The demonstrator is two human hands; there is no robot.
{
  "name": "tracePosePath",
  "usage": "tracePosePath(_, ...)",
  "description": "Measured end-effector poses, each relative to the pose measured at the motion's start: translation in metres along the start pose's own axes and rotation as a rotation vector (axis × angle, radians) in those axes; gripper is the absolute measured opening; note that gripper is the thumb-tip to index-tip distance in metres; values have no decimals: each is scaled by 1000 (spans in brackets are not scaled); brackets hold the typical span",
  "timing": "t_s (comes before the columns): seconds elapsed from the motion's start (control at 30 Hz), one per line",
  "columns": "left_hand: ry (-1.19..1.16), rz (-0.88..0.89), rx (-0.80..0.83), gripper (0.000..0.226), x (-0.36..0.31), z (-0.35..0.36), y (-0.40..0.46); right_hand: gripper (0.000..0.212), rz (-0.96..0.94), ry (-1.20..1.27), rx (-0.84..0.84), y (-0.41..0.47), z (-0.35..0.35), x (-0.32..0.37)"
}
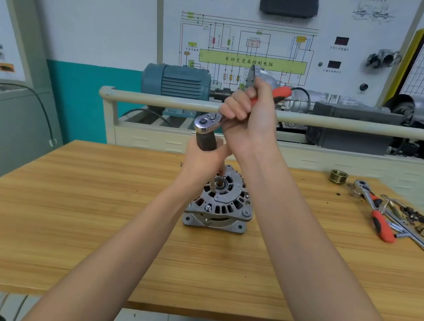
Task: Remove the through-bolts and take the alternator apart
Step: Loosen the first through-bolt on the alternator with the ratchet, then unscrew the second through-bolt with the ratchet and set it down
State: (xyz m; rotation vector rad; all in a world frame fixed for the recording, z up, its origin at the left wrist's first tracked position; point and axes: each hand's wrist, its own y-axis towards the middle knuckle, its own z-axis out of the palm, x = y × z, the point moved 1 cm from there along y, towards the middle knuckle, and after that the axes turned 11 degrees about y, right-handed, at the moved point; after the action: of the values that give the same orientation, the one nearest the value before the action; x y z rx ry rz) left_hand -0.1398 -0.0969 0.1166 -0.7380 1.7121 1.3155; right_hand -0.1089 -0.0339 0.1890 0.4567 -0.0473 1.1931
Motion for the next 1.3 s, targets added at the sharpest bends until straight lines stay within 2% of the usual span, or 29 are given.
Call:
tracePosePath(0.13, -33, -16, 15, 31, -4, -5, 0, 38, 12, -47, 63, -5, 6, 3)
tracePosePath(0.27, -182, -130, -28, 41, 10, -15, 3, 17, 94, -232, 125, -9, -22, 1)
tracePosePath(0.33, -278, -190, -18, 43, 22, -21, 2, 9, 99, -459, 83, -10, -51, -1)
tracePosePath(0.43, -413, -300, -12, 52, 44, -33, -3, 9, 13, -1051, -7, -15, -99, -2)
tracePosePath(0.5, -433, -358, -20, 57, 60, -40, -7, 10, 6, -1369, -7, -21, -127, -3)
tracePosePath(0.63, -370, -448, -3, 58, 86, -43, -15, 4, 25, -1728, 113, -28, -166, -3)
tracePosePath(0.67, -337, -463, 5, 56, 92, -42, -17, 10, 21, -1787, 158, -29, -172, -2)
tracePosePath(0.83, -131, -481, 5, 31, 108, -29, -27, 27, -84, -1926, 260, -27, -188, -7)
tracePosePath(0.93, -97, -522, -30, 28, 110, -23, -26, 20, -192, -2002, 251, -25, -189, -16)
tracePosePath(1.17, -57, -531, -91, 31, 112, -19, -25, 3, -306, -1910, 299, -25, -196, -21)
tracePosePath(1.3, -59, -529, -94, 32, 113, -19, -24, 6, -340, -1884, 336, -24, -196, -22)
